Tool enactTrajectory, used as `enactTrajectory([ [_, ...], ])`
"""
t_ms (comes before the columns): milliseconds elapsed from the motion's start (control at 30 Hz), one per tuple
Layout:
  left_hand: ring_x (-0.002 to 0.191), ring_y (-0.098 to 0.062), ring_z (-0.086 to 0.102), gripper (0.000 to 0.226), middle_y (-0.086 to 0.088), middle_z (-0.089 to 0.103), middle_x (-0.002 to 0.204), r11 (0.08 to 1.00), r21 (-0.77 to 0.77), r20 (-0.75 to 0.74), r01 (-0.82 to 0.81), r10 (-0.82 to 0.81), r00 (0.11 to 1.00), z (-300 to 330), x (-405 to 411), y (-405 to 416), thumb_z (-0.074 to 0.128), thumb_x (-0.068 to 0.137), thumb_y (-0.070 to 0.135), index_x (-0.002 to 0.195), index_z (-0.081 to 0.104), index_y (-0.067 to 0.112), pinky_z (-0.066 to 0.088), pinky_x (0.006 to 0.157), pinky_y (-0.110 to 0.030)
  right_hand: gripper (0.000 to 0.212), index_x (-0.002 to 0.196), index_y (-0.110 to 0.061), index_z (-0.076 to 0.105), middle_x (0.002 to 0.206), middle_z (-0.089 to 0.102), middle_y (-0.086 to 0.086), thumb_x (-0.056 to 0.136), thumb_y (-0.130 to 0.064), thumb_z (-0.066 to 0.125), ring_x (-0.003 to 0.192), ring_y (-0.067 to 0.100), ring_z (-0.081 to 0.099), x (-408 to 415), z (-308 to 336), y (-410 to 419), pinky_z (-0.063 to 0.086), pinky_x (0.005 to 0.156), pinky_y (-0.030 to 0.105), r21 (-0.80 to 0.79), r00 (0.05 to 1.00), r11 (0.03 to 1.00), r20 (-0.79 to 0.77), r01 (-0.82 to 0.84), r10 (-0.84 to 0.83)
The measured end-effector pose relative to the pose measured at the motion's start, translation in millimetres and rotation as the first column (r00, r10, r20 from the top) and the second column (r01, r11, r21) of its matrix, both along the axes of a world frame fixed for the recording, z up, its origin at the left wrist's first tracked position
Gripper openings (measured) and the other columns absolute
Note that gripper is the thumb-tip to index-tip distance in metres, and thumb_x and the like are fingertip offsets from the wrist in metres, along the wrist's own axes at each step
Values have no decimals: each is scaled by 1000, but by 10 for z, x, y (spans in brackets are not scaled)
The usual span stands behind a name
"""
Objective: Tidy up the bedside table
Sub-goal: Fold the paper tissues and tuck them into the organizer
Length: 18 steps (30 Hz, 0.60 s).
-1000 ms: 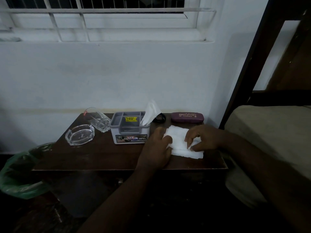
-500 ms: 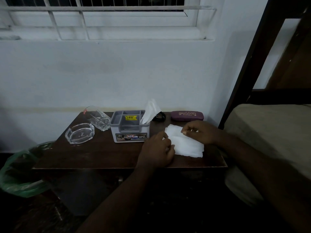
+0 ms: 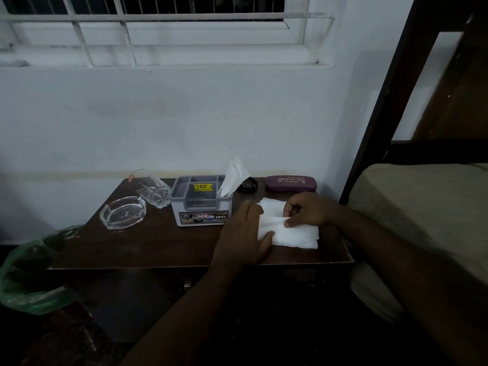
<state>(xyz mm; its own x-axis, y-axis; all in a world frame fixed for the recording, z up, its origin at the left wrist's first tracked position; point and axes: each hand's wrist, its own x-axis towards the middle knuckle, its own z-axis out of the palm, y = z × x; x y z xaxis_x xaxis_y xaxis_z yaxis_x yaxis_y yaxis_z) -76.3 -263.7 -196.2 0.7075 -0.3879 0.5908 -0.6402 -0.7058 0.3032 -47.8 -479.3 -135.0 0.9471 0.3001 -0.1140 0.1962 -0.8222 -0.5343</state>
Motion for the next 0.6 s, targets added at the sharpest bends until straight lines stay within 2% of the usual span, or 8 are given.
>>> enactTrajectory([
  [67, 117, -20, 51, 47, -5, 50, 127, 1000, -14, 26, 22, -22, 999, 12, 1, -5, 56, 88, 44, 123, 50, 13, 48, 92, -33, 13, 80, -27, 69, 87, 68, -5, 77, -19, 78, 78, 6, 59, -9, 62, -16, 45, 67, 17, 47, 1000, 999, -7, -27, 28],
  [133, 131, -22, 45, 51, -9, 49, 139, 999, -13, 34, 53, -52, 998, 45, -18, -10, 52, 93, 43, 132, 49, 12, 42, 104, -35, 15, 80, -28, 69, 86, 67, -3, 78, -15, 76, 75, 3, 58, -45, 126, -21, 44, 64, 12, 108, 998, 992, -7, -64, 65],
  [200, 132, -19, 44, 46, -6, 50, 141, 995, -8, 31, 97, -96, 995, 96, -29, -4, 51, 95, 41, 133, 50, 15, 41, 104, -39, 18, 81, -27, 70, 89, 70, 2, 79, -10, 74, 75, 2, 58, -87, 181, 0, 45, 65, 12, 151, 995, 983, -3, -102, 104],
  [267, 122, -17, 52, 36, 1, 59, 128, 991, -11, 37, 134, -134, 990, 151, -36, 8, 54, 94, 35, 127, 55, 19, 43, 96, -43, 15, 86, -21, 71, 96, 72, 8, 80, -7, 73, 81, 9, 62, -108, 233, 42, 50, 73, 24, 190, 992, 974, 9, -125, 126],
  [333, 104, -14, 60, 28, 5, 65, 111, 977, -116, -32, 178, -183, 983, 233, -35, 15, 58, 92, 26, 120, 57, 21, 46, 86, -34, 15, 91, -14, 72, 99, 72, 8, 80, -5, 74, 88, 18, 65, -121, 293, 79, 52, 79, 34, 243, 992, 962, 32, -125, 120],
  [433, 84, 0, 57, 20, 15, 59, 89, 909, -392, -191, 145, -234, 953, 395, -27, 42, 62, 89, 20, 103, 52, 29, 40, 69, -13, 30, 97, -20, 71, 99, 72, -1, 71, -13, 84, 90, 11, 67, -139, 398, 46, 55, 77, 24, 344, 997, 936, 29, -77, 71],
  [500, 74, -1, 52, 19, 14, 53, 79, 862, -500, -255, 86, -242, 936, 477, -9, 94, 64, 87, 19, 90, 48, 27, 38, 63, -12, 39, 99, -27, 71, 103, 72, -3, 65, -20, 88, 94, 13, 69, -162, 467, -7, 59, 80, 30, 394, 999, 919, -23, -25, 37],
  [600, 69, -4, 50, 24, 14, 52, 74, 845, -529, -323, 76, -283, 903, 637, -25, 256, 66, 85, 18, 80, 45, 28, 38, 60, -13, 40, 103, -22, 70, 104, 73, 4, 67, -16, 86, 96, 22, 71, -184, 562, 6, 60, 78, 36, 536, 997, 844, -71, 11, 32],
])
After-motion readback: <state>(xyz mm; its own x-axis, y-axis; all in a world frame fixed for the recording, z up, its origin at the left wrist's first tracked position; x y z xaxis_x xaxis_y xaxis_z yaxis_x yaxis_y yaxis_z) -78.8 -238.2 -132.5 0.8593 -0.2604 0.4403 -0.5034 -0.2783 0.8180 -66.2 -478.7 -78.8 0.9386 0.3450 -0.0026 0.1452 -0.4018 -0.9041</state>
